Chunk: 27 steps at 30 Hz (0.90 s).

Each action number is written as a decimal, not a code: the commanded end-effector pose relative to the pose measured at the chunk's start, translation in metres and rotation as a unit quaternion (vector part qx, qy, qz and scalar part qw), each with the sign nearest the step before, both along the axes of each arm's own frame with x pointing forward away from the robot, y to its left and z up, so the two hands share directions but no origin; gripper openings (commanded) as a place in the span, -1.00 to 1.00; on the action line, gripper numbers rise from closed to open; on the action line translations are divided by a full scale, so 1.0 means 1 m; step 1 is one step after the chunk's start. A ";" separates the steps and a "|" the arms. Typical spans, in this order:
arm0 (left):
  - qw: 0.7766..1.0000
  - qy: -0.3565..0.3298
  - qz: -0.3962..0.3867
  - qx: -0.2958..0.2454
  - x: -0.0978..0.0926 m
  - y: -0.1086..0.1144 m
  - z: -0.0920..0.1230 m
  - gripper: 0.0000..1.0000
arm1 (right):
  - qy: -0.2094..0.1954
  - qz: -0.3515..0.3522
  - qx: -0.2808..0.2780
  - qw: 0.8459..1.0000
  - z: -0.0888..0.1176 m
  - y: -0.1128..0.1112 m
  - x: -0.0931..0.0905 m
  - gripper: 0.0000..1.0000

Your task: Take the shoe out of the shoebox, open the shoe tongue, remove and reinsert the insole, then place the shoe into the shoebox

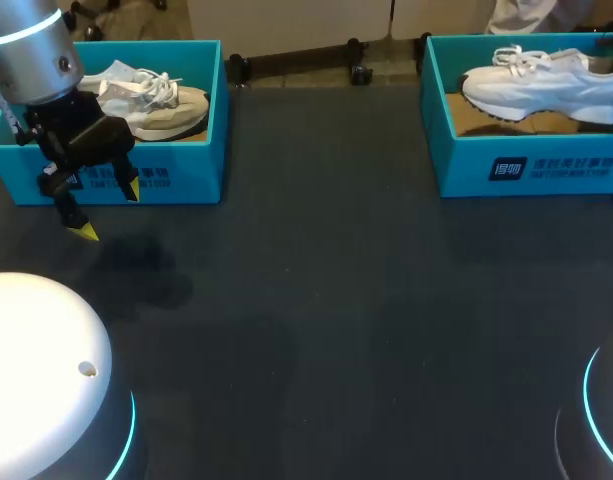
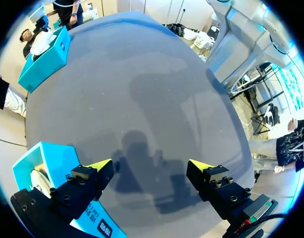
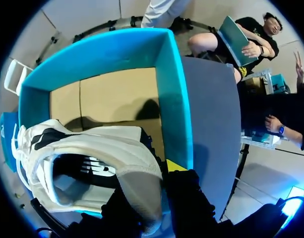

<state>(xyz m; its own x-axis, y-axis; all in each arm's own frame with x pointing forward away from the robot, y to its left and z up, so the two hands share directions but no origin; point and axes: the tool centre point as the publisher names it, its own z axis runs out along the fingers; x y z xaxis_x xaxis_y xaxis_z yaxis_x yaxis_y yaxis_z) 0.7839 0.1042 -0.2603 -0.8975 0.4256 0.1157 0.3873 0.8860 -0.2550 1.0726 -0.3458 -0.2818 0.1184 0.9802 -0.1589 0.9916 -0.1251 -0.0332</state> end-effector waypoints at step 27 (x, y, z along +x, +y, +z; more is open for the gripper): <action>1.000 0.000 0.000 0.001 0.000 0.000 0.000 1.00 | -0.037 -0.022 -0.050 0.998 -0.012 -0.005 0.008 -1.00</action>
